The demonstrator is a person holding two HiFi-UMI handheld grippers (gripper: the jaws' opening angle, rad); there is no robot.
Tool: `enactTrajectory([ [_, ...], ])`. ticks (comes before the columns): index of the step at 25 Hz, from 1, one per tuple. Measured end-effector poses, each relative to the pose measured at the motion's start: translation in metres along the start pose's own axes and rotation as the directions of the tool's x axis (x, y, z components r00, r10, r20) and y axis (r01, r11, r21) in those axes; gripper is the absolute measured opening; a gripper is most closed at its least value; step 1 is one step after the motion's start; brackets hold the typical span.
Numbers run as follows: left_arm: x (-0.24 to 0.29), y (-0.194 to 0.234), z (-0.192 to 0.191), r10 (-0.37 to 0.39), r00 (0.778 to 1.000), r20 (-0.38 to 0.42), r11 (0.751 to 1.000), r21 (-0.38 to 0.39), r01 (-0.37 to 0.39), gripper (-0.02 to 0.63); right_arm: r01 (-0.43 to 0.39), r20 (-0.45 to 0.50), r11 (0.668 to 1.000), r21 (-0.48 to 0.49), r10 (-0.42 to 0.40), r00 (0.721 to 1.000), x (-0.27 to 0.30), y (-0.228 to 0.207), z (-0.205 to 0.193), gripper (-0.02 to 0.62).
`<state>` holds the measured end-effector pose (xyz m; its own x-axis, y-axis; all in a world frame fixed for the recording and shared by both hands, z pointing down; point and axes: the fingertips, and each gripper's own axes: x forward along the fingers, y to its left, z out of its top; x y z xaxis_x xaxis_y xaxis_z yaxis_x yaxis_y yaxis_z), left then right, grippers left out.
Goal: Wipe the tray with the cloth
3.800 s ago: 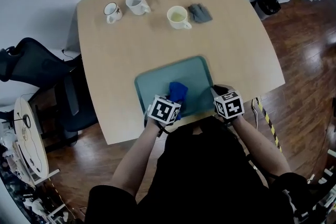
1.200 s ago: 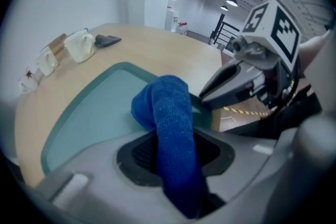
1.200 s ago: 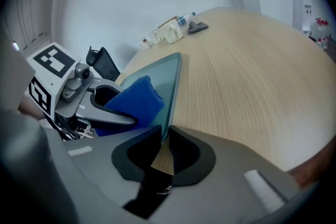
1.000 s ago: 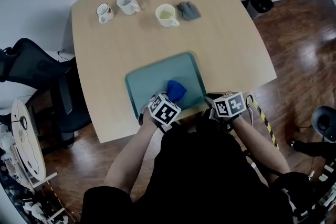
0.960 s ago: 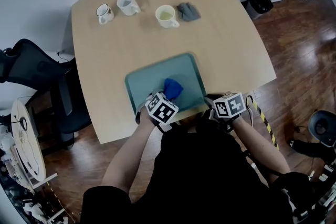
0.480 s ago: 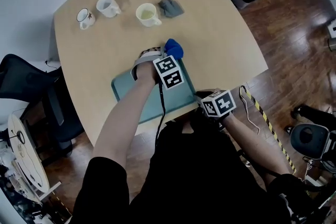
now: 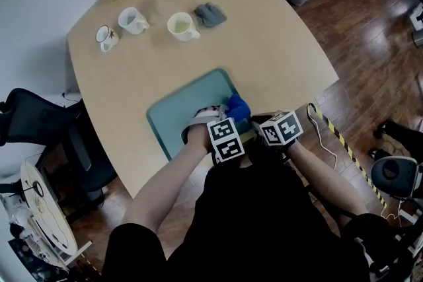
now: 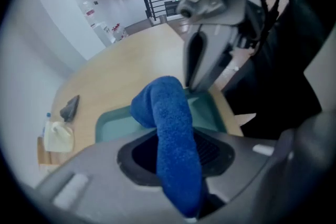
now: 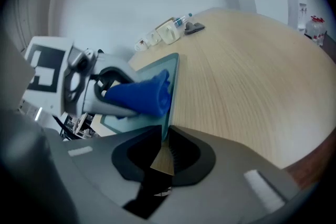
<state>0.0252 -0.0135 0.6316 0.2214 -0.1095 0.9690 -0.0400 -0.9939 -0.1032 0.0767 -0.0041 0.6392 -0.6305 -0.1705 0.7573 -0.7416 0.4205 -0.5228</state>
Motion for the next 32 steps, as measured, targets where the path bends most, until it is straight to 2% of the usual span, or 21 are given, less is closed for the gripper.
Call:
enactTrajectory([
  [2, -0.002, -0.034, 0.008, -0.058, 0.998, 0.030, 0.998, 0.007, 0.058, 0.143, 0.002, -0.003, 1.000, -0.005, -0.002, 1.000, 0.001, 0.000, -0.001, 0.049],
  [3, -0.003, -0.044, 0.010, -0.062, 0.997, 0.040, 0.998, 0.011, 0.062, 0.143, 0.008, -0.006, 1.000, -0.010, -0.008, 1.000, 0.001, 0.000, -0.002, 0.049],
  [8, 0.001, -0.039, 0.004, -0.007, 0.998, 0.069, 0.999, 0.046, 0.004, 0.143, 0.028, 0.001, 0.999, -0.017, -0.028, 1.000, 0.001, 0.001, -0.001, 0.049],
  [11, 0.001, -0.007, -0.009, 0.002, 0.998, 0.064, 1.000, 0.030, -0.004, 0.146, 0.038, -0.001, 0.999, -0.025, -0.038, 0.999, 0.001, 0.002, 0.000, 0.049],
  [17, 0.001, 0.088, -0.045, 0.092, 0.996, -0.019, 0.995, -0.046, -0.093, 0.147, 0.034, 0.004, 0.999, -0.020, -0.034, 0.999, 0.001, 0.005, 0.003, 0.049],
  [20, -0.001, 0.130, -0.062, 0.178, 0.979, -0.096, 0.984, 0.003, -0.178, 0.147, 0.033, 0.009, 0.999, -0.023, -0.033, 0.999, 0.002, 0.004, 0.005, 0.049],
  [22, -0.002, 0.142, -0.069, 0.206, 0.971, -0.119, 0.978, 0.023, -0.205, 0.147, 0.036, 0.014, 0.999, -0.016, -0.035, 0.999, 0.001, 0.004, 0.006, 0.049],
  [27, -0.001, 0.121, -0.063, 0.190, 0.977, -0.096, 0.980, -0.037, -0.194, 0.143, 0.029, 0.016, 1.000, 0.001, -0.029, 0.999, 0.001, 0.002, 0.004, 0.048],
  [32, -0.002, 0.045, -0.039, 0.111, 0.994, -0.021, 0.993, -0.037, -0.112, 0.143, 0.048, 0.006, 0.999, -0.008, -0.048, 0.999, -0.003, -0.005, 0.000, 0.048],
])
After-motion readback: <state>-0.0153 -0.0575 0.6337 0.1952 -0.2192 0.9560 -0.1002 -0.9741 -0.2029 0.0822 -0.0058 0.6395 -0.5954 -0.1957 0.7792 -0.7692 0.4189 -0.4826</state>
